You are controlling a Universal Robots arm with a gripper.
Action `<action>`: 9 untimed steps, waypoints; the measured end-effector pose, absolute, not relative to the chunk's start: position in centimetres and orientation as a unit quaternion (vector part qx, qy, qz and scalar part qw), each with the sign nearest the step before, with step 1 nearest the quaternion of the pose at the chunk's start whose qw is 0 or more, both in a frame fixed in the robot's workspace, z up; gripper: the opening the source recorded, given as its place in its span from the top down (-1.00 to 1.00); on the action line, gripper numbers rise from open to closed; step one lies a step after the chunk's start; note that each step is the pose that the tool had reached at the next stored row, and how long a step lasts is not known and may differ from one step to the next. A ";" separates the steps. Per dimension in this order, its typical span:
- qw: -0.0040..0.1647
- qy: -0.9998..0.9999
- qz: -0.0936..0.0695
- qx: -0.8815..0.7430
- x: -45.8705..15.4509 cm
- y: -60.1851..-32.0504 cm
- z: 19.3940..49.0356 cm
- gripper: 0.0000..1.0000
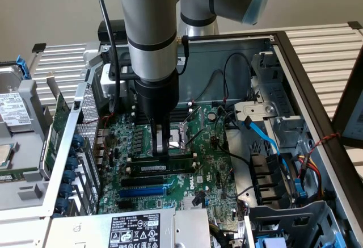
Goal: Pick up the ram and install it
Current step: 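Insert the ram into the slot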
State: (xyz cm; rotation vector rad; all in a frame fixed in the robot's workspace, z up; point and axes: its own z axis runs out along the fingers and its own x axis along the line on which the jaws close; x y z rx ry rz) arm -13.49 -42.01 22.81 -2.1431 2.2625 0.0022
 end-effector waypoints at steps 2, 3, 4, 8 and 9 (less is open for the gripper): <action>0.013 0.726 0.001 -0.688 -13.5 -42.1 22.8 0.80; 0.013 0.726 0.001 -0.688 -13.5 -42.1 22.8 0.80; 0.013 0.726 0.001 -0.688 -13.5 -42.1 22.8 0.80; 0.013 0.726 0.001 -0.688 -13.6 -42.2 22.8 0.80; 0.013 0.726 0.001 -0.688 -13.6 -42.2 22.8 0.80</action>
